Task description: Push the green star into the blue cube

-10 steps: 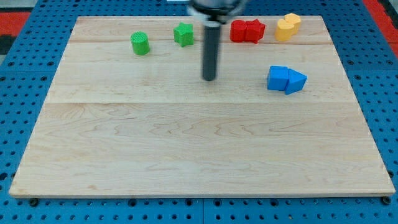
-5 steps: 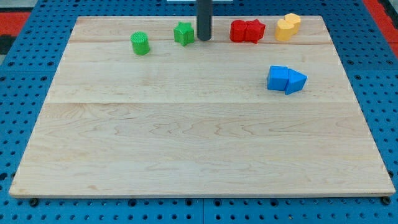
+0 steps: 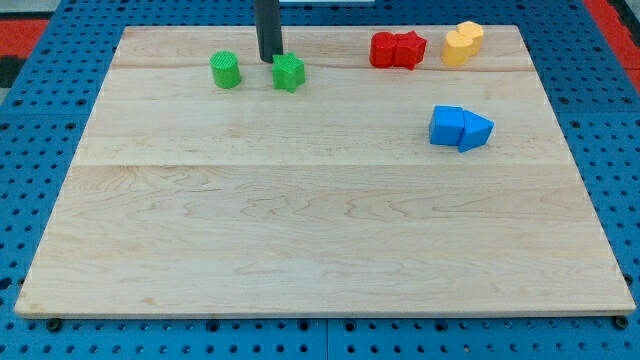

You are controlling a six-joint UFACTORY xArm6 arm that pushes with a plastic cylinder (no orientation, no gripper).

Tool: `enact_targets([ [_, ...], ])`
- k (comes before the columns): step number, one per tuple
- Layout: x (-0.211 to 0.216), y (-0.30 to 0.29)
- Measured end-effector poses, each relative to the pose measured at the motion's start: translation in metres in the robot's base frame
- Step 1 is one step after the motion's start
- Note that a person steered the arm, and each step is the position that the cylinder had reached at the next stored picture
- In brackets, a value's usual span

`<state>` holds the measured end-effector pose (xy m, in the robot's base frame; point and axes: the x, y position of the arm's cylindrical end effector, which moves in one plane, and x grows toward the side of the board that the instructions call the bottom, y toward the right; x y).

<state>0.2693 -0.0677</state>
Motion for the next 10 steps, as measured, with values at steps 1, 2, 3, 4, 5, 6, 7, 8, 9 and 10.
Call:
enact_targets([
  [1, 0.019, 0.025],
  [2, 0.051, 0.031],
  [3, 0.07, 0.061],
  [4, 0.086, 0.103],
  [5, 0.118, 0.117],
  [6, 0.126, 0.128],
  [7, 0.129, 0.141],
  [8, 0.129, 0.126],
  [9, 0.127, 0.042],
  [10, 0.105, -0.014],
])
